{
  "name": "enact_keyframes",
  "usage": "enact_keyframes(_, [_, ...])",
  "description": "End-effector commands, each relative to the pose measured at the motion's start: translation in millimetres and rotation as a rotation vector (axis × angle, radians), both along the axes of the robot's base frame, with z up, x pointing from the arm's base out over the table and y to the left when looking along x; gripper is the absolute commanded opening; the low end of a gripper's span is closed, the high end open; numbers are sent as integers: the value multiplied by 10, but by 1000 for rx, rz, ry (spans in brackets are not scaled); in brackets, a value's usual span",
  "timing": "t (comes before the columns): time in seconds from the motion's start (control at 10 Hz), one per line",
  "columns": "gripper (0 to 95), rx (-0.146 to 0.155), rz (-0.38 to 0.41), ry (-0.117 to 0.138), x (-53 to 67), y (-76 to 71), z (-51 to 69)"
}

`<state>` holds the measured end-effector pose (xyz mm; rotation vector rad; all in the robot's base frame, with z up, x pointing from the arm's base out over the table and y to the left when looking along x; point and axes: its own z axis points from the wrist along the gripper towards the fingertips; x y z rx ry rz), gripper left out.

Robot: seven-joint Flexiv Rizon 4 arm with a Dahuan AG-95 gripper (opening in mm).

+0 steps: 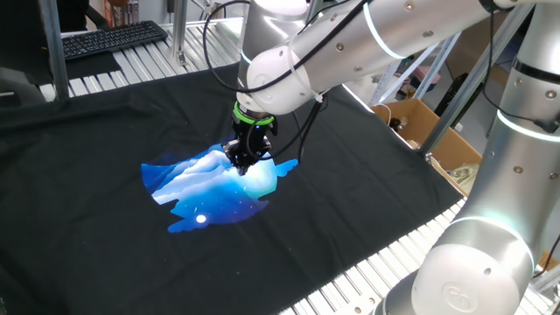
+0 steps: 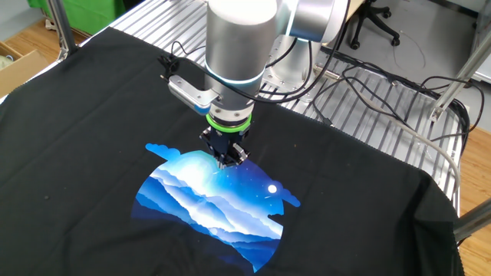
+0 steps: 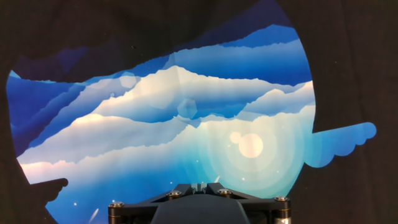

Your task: Grasp the moving object

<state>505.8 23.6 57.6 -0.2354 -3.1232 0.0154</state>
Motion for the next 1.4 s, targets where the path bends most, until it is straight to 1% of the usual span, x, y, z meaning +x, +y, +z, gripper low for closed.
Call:
enact_keyframes(0.1, [0, -4, 1, -7, -1, -8, -3])
enact_keyframes(0.8, [0, -2, 1, -6, -1, -7, -3])
enact_keyframes(1.4, [0, -10, 10, -5, -2, 10, 6])
